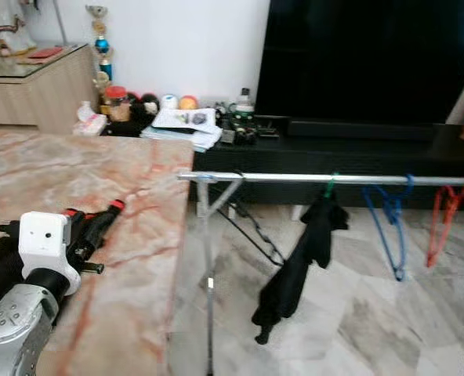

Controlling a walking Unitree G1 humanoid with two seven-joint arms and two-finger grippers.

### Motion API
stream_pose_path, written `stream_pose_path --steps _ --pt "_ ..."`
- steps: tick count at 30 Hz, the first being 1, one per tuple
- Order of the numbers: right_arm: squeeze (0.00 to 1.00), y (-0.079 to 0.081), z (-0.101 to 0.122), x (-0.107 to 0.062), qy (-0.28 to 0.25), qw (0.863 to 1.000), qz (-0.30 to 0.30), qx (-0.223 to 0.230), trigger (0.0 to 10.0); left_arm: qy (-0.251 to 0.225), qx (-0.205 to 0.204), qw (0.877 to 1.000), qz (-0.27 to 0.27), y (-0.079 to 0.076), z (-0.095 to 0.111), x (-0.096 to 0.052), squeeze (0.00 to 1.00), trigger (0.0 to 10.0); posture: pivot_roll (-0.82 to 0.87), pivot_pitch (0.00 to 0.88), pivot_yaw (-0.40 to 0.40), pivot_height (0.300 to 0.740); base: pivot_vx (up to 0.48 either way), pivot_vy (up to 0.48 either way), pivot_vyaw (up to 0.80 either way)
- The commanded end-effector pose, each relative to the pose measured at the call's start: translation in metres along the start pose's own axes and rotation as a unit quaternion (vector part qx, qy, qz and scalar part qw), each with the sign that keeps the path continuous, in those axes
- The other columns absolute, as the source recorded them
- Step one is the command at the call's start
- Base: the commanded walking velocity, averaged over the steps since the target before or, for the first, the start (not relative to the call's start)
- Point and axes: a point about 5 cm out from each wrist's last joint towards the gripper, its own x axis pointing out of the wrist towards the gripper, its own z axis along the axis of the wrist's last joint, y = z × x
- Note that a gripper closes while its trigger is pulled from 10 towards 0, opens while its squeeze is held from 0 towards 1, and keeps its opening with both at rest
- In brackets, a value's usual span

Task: Hang hanger

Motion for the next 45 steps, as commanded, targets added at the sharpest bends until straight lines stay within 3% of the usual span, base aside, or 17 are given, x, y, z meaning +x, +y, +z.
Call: stream_pose_path --steps 1,15,20,22,23,25,27,28,30,32,33,34,35,37,38,41,45 --pt "0.00 -0.007 -0.004 0.000 0.007 1.000 -0.011 0.008 10.0 -0.010 0.008 1.000 -0.002 0.000 0.005 0.002 0.00 10.0 0.26 0.000 -0.021 0.740 0.000 -0.480 0.00" --pt "0.00 -0.007 -0.001 0.000 0.004 1.000 -0.012 0.012 10.0 0.006 0.011 0.999 -0.029 -0.011 -0.005 0.009 0.00 10.0 0.25 0.000 -0.016 0.740 0.000 -0.448 0.00" --pt "0.00 -0.009 0.000 0.000 0.003 1.000 -0.013 0.012 10.0 0.067 -0.015 0.997 -0.030 -0.007 -0.040 0.011 0.00 10.0 0.25 0.000 -0.017 0.740 0.000 0.000 0.00" --pt "0.00 -0.009 -0.001 0.000 0.003 1.000 -0.014 0.013 10.0 0.141 -0.024 0.989 -0.038 -0.007 -0.084 0.005 0.00 10.0 0.23 0.000 -0.015 0.740 0.000 0.000 0.00" --pt "0.00 -0.009 -0.001 0.000 0.003 1.000 -0.014 0.013 10.0 0.141 -0.024 0.989 -0.038 -0.007 -0.084 0.005 0.00 10.0 0.23 0.000 -0.015 0.740 0.000 0.000 0.00" --pt "0.00 -0.009 -0.002 0.000 0.003 1.000 -0.015 0.014 10.0 0.213 -0.035 0.976 -0.034 -0.007 -0.126 -0.007 0.00 10.0 0.23 0.000 -0.011 0.740 0.000 0.000 0.00" --pt "0.00 -0.009 -0.002 0.000 0.003 1.000 -0.015 0.014 10.0 0.225 -0.037 0.973 -0.032 -0.007 -0.133 -0.009 0.00 10.0 0.23 0.000 -0.011 0.740 0.000 0.000 0.00" --pt "0.00 -0.008 -0.002 0.000 0.003 1.000 -0.015 0.014 10.0 0.260 -0.031 0.965 -0.029 -0.007 -0.150 -0.017 0.00 10.0 0.21 0.000 -0.004 0.740 0.000 0.000 0.00" --pt "0.00 -0.008 -0.002 0.000 0.003 1.000 -0.015 0.014 10.0 0.260 -0.031 0.965 -0.029 -0.007 -0.150 -0.017 0.00 10.0 0.21 0.000 -0.004 0.740 0.000 0.000 0.00" --pt "0.00 -0.009 -0.002 0.000 0.002 1.000 -0.017 0.017 10.0 0.345 -0.033 0.938 -0.016 -0.012 -0.190 -0.044 0.00 10.0 0.19 0.000 -0.004 0.740 0.000 0.000 0.00" --pt "0.00 -0.009 -0.002 0.000 0.002 1.000 -0.017 0.017 10.0 0.345 -0.033 0.938 -0.016 -0.012 -0.190 -0.044 0.00 10.0 0.19 0.000 -0.004 0.740 0.000 0.000 0.00" --pt "0.00 -0.010 -0.001 0.000 0.001 1.000 -0.018 0.018 10.0 0.383 -0.037 0.923 -0.009 -0.016 -0.207 -0.059 0.00 10.0 0.20 0.000 -0.005 0.740 0.000 0.000 0.00" --pt "0.00 -0.010 -0.001 0.000 0.001 1.000 -0.018 0.018 10.0 0.383 -0.037 0.923 -0.009 -0.016 -0.207 -0.059 0.00 10.0 0.20 0.000 -0.005 0.740 0.000 0.000 0.00" --pt "0.00 -0.011 -0.001 0.000 0.000 1.000 -0.019 0.019 10.0 0.431 -0.042 0.901 0.000 -0.023 -0.227 -0.081 0.00 10.0 0.20 0.000 -0.006 0.740 0.000 0.000 0.00" --pt "0.00 -0.011 -0.001 0.000 0.000 1.000 -0.019 0.019 10.0 0.431 -0.042 0.901 0.000 -0.023 -0.227 -0.081 0.00 10.0 0.20 0.000 -0.006 0.740 0.000 0.000 0.00" --pt "0.00 -0.009 0.002 0.000 -0.008 1.000 -0.013 0.020 10.0 0.477 -0.051 0.877 0.016 -0.030 -0.245 -0.104 0.00 10.0 0.20 0.000 -0.009 0.740 0.000 0.000 0.00" --pt "0.00 -0.010 0.004 0.000 -0.012 1.000 -0.009 0.018 10.0 0.478 -0.059 0.876 0.025 -0.035 -0.248 -0.106 0.00 10.0 0.20 0.000 -0.022 0.740 0.000 0.000 0.00"
